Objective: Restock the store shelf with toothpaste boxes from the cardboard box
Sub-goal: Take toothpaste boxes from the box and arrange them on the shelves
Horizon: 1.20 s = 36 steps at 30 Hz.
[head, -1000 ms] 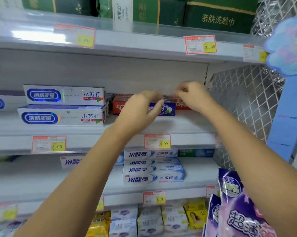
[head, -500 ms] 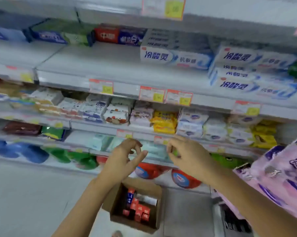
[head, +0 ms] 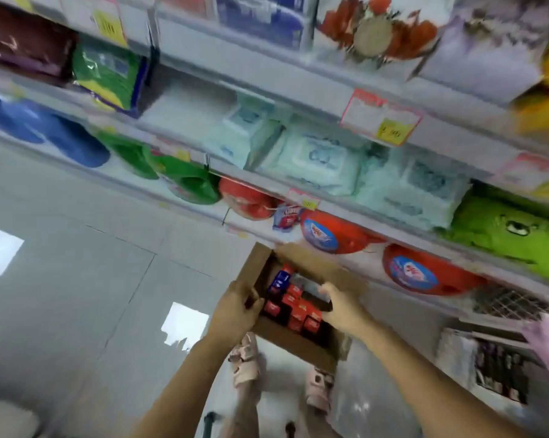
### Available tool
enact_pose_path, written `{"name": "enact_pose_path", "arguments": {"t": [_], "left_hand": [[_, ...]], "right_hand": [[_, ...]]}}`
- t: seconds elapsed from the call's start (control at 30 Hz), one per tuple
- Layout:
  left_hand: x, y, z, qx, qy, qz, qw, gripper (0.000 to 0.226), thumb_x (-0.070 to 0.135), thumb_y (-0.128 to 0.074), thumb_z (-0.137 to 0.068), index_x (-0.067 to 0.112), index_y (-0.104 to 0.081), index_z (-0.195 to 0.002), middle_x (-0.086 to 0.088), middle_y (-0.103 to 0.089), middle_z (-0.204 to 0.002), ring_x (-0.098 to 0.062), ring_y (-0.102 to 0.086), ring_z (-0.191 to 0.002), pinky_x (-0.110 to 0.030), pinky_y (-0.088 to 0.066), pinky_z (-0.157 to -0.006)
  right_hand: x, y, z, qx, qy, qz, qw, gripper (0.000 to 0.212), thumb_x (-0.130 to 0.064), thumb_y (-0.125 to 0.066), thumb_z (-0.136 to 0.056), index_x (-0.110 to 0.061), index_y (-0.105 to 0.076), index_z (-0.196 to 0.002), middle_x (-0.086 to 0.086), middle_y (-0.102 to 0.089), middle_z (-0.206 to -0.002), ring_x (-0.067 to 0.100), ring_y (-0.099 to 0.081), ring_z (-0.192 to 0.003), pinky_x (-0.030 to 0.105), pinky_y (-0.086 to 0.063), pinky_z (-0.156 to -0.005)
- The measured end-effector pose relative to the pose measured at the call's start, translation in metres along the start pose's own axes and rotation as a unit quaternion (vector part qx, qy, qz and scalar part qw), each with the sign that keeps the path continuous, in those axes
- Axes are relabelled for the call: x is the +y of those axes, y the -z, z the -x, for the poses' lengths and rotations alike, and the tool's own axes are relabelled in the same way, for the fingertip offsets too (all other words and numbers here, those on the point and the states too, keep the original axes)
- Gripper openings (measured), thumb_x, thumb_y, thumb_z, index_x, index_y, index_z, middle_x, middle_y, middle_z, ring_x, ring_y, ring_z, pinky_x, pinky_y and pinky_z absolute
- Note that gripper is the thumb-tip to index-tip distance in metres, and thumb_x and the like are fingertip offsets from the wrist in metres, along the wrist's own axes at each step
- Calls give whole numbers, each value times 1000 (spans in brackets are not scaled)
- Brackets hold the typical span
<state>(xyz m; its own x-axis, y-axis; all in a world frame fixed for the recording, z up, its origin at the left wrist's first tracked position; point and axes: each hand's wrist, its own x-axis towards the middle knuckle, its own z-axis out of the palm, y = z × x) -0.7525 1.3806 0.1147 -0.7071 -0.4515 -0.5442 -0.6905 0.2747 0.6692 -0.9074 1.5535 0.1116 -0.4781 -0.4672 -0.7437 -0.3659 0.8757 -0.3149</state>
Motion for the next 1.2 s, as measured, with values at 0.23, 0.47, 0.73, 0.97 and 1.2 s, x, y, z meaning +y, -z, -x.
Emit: {"name": "enact_pose_path", "arguments": {"t": [0.23, 0.47, 0.73, 0.97, 1.2], "left_hand": [[-112, -75, -67, 9, -70, -165, 984, 47, 21, -68, -81, 11, -57, -126, -9, -37, -149, -28, -26, -142, -38, -35, -111], [-180, -102, -105, 20, -85, -191, 978, 74, 23, -69, -83, 19, -32, -147, -9, -13, -158, -28, -7, -146, -42, -16, -117], [-203, -118, -122, 3, -29, -114, 993, 74, 17, -54, -93, 30, -10, -151, 4, -6, -160, -16, 4, -147, -29, -16, -115], [-188, -119, -117, -27, 50, -123, 991, 74, 6, -46, -94, 31, -6, -151, 6, -4, -160, -17, -3, -147, -34, -27, -112], [-118, -97, -79, 1, 106, -43, 993, 56, 7, -51, -87, 23, -37, -139, 2, -40, -138, -24, -52, -118, -21, -37, -81]], "right_hand": [[32, -92, -120, 5, -38, 83, 996, 65, -12, -61, -86, -13, -30, -143, 12, -36, -144, 29, -38, -131, 34, -35, -104], [41, -163, -203, -37, -37, 119, 992, 94, -17, -75, -77, -20, -16, -150, 11, -21, -154, 30, -25, -141, 40, -32, -111], [52, -204, -239, -34, -46, 181, 982, 77, -17, -67, -84, -19, -23, -147, 15, -31, -147, 34, -42, -128, 39, -43, -101], [42, -179, -236, -12, -48, 146, 988, 73, -31, -73, -78, -17, -35, -140, 14, -45, -137, 33, -50, -121, 35, -45, -91], [23, -112, -161, 40, -65, 37, 996, 62, -43, -77, -71, -24, -48, -122, 11, -54, -123, 29, -57, -110, 29, -45, -85]]}}
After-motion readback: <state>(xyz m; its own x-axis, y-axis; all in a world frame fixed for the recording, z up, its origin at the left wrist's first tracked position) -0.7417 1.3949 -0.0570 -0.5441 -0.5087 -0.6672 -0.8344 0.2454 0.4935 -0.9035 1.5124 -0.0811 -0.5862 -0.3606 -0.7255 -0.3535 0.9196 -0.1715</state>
